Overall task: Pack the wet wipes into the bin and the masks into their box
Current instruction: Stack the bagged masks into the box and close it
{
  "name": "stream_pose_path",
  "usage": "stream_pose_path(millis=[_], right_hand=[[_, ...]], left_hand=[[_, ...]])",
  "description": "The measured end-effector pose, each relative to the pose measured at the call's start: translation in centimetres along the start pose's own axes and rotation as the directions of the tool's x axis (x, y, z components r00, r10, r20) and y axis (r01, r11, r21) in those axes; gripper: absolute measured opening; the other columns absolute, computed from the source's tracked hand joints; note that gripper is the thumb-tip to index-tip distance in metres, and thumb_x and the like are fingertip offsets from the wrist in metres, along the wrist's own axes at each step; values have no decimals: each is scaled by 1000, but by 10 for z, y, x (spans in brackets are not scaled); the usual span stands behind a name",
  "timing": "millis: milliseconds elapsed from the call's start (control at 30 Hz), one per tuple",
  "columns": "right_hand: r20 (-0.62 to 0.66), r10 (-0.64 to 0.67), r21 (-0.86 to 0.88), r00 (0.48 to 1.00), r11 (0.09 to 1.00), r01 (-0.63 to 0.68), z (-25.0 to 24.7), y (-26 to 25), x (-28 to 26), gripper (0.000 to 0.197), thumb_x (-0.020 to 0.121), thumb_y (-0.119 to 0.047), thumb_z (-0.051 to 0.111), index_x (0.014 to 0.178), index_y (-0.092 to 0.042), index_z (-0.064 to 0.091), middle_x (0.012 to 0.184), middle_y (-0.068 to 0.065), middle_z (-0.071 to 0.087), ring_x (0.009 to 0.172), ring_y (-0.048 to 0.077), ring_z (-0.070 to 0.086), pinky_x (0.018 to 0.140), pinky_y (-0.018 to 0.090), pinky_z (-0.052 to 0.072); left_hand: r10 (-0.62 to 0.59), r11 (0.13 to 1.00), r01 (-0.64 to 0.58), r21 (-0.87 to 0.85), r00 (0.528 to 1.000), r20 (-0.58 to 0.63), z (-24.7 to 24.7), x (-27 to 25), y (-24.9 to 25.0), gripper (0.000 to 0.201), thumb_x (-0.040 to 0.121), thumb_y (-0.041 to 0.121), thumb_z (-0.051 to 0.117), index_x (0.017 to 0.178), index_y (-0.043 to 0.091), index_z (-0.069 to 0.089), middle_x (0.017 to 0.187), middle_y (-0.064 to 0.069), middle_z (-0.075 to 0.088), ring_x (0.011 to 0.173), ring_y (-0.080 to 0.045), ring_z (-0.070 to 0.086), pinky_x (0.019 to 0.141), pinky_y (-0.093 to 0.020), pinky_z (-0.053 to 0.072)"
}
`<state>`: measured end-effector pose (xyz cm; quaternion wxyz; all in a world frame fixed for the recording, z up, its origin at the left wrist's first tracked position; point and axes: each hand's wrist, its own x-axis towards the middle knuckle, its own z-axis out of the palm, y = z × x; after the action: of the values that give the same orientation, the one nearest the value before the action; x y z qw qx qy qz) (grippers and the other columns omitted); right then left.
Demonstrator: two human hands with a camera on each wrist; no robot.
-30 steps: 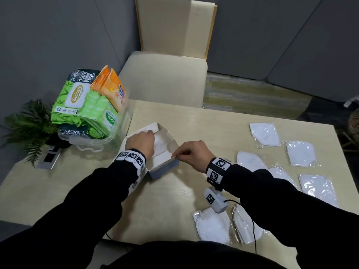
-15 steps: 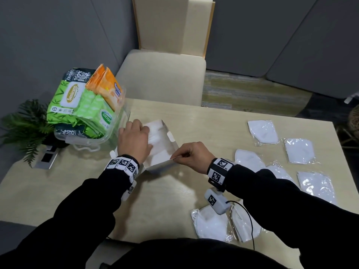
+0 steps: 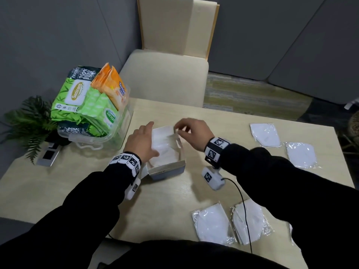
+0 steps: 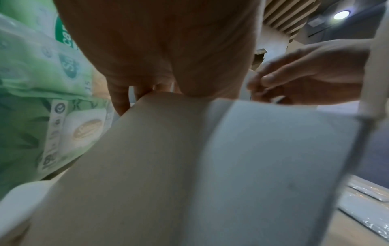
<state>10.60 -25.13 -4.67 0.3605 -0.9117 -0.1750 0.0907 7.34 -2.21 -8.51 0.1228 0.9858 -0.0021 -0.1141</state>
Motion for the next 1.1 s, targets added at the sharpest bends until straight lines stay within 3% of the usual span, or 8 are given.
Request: stream_pose_path(millis=[167,233,367,500,600,767,967,1100], right_hand=[[181,-61,-250,982,962,106,8,-8,58,29,94,-12,61,121,-23,68,119,3,67,103,21,61,92,34,48],[295,-47,-322,954,936,145,14,-11,70,34,93,-23,65,127,-26,62,120,2,66,103,22,60,92,39,52],[498,30,-523,867,808,272,32,-16,81,64,85,-30,75,140,-31,43,119,5,64,107,28,62,80,39,53],[510,-29,-483,859,817,314,31,-18,82,43,94,-34,64,133,-24,50,103,10,71,92,31,66,75,38,53],[510,80,-226,856,973,44,20,-15,81,20,97,-26,55,113,-23,67,94,6,75,85,26,74,78,42,61],[483,205,-21,851,975,-223,14,-4,70,13,98,-37,62,99,-25,67,99,4,71,84,24,77,72,46,63],[407,163,-138,899,984,-116,30,8,55,36,79,-31,85,109,-19,68,102,3,72,60,10,63,46,22,53],[388,149,-171,910,981,-88,34,12,59,41,80,-25,83,119,-19,71,112,2,72,67,11,61,40,7,41]], left_hand=[[74,995,-62,78,984,-164,6,-16,5,89,52,50,95,126,28,51,140,-5,47,129,-30,47,108,-42,36],[43,996,-31,85,987,-152,11,-23,3,77,55,48,94,118,27,54,144,-7,44,132,-31,44,108,-44,37],[-15,1000,10,-28,984,-175,19,-28,-1,70,60,36,91,116,26,49,137,-3,43,125,-30,46,97,-44,46],[-79,992,59,-113,979,-188,18,-24,-2,84,62,29,89,130,28,40,131,-2,47,117,-29,50,93,-45,48],[-145,982,121,-147,974,-171,9,-16,-3,102,67,25,87,148,30,26,134,-6,53,120,-32,54,93,-48,51],[-223,957,190,-221,965,-138,-3,-7,-2,128,68,26,91,157,37,0,126,-9,64,114,-33,64,94,-50,53],[-246,897,200,-395,967,-69,2,-7,-9,141,64,18,95,157,44,-8,100,-6,66,93,-30,68,86,-40,55],[-212,879,198,-434,977,17,3,-7,-21,139,62,17,98,160,38,2,126,-14,65,113,-32,65,98,-38,49]])
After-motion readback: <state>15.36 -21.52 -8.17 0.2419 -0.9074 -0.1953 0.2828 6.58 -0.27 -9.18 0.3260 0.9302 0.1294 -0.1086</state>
